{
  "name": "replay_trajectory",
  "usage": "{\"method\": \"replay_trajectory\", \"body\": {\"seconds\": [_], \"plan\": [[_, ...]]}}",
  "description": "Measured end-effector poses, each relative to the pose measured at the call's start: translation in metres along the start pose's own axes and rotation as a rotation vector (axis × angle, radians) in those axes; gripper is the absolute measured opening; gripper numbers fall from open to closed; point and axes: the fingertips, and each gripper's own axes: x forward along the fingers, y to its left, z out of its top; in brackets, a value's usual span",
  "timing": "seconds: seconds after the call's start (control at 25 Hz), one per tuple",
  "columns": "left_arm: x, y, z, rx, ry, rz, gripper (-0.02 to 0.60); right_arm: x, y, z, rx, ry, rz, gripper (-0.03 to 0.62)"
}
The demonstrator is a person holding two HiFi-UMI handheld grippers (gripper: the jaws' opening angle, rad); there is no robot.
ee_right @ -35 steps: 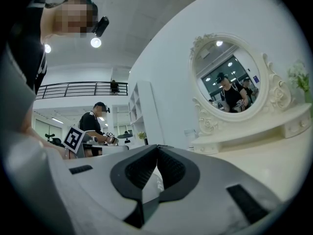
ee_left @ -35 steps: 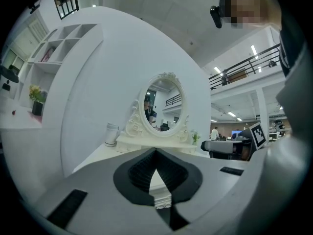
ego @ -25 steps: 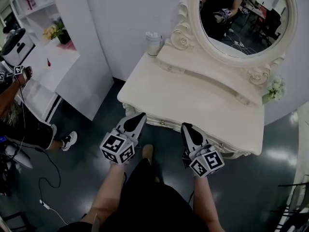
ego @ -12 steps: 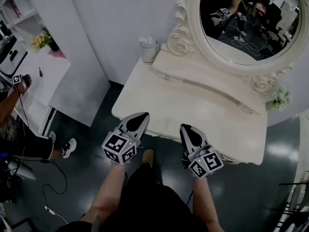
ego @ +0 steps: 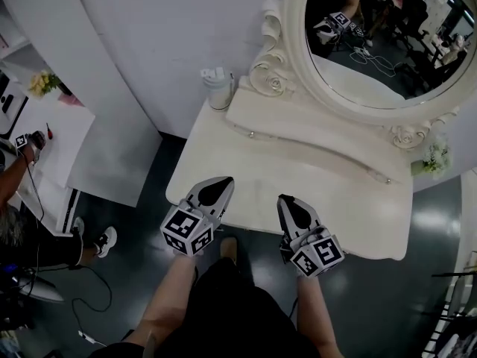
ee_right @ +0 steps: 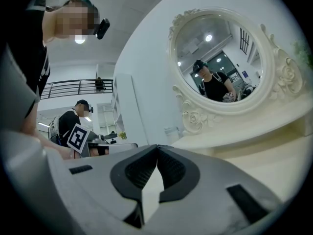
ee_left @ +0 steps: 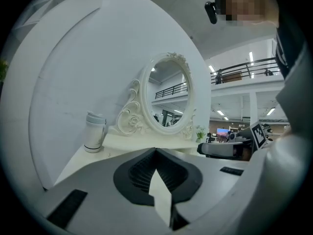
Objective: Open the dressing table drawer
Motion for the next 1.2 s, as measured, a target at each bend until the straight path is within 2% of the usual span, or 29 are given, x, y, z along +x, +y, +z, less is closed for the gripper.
{"method": "replay_trajectory", "body": {"seconds": [0.56,0.92,1.0,1.12,1.2], "plan": [[0.063,0.042,0.000,0.003,0.047,-0.078,0.009,0.059,-0.041,0.002,0.021,0.003,-0.051,0.006],[0.106,0.063,-0.039,-0.032,0.124,-0.032,0.017,0.092,-0.068,-0.027,0.076,0.065,-0.009,0.006],[0.116,0.066,-0.045,-0.048,0.130,-0.025,0.067,0.099,-0.073,-0.032,0.077,0.086,0.008,0.006],[0.129,0.074,-0.051,-0.064,0.139,0.010,0.069,0.108,-0.082,-0.036,0.072,0.110,0.030,0.006],[0.137,0.080,-0.056,-0.078,0.146,0.028,0.107,0.114,-0.087,-0.039,0.076,0.121,0.038,0.006]]}}
